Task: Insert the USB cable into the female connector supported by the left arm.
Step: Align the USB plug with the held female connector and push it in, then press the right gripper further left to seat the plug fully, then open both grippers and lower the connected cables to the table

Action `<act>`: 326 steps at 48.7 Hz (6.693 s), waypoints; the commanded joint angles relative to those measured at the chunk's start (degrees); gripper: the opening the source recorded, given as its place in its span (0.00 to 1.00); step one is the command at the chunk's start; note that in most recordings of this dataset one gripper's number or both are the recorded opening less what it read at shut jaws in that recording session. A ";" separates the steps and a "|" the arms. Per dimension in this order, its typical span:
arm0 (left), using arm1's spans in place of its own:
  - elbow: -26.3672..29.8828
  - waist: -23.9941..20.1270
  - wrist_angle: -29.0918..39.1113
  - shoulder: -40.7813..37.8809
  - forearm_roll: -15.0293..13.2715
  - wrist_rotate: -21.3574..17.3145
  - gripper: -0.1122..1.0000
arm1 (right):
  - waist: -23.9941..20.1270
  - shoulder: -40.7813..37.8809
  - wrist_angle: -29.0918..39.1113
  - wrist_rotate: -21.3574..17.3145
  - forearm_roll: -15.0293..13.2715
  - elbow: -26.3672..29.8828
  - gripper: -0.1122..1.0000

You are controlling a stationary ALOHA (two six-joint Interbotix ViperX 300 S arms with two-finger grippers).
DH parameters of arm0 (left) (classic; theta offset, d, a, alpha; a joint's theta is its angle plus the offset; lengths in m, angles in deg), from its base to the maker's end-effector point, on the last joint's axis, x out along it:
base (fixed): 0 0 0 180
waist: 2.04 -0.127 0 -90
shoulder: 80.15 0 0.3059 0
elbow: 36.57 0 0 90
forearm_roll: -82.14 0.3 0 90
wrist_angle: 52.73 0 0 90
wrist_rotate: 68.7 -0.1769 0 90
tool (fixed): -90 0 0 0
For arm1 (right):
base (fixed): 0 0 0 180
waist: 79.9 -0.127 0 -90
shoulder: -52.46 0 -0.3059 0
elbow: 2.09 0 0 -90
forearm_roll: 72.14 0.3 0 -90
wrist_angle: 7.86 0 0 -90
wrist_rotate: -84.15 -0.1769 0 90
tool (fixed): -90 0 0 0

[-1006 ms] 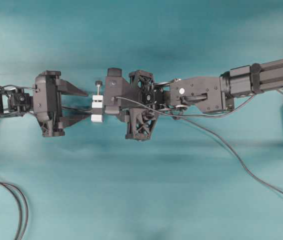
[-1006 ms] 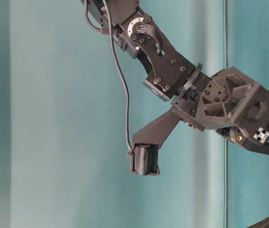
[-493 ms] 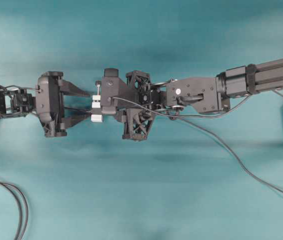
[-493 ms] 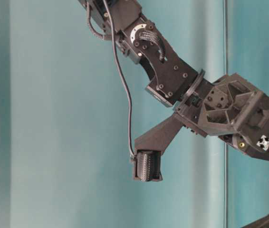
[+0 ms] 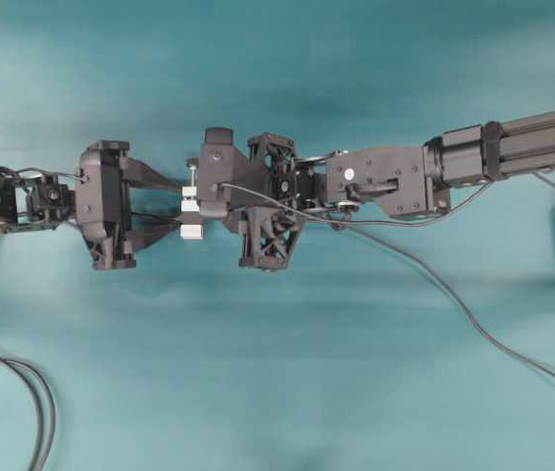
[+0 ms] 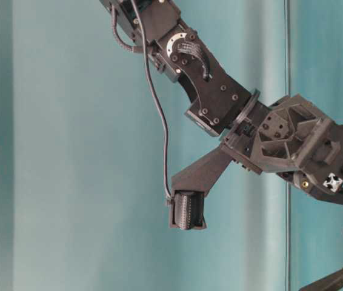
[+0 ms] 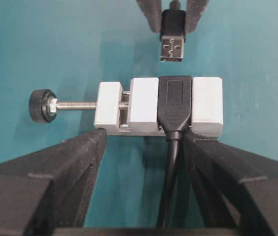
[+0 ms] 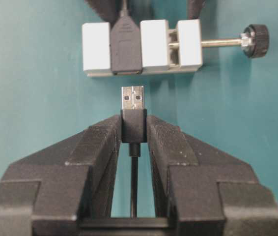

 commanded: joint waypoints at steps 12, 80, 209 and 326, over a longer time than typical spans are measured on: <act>2.11 -0.09 0.00 -0.53 0.00 0.18 0.78 | 0.18 1.05 -0.18 0.00 -0.18 1.49 0.29; 1.93 -0.09 0.35 -0.53 0.09 0.00 0.78 | -0.26 0.26 -0.18 -0.26 -0.18 2.37 0.29; 11.16 1.67 10.28 -0.70 1.58 0.00 0.78 | -1.49 -0.35 2.11 2.46 -0.18 6.77 0.29; -6.59 1.93 33.22 45.26 0.70 4.04 0.79 | -2.55 46.05 -11.51 -6.68 -0.09 -30.50 0.58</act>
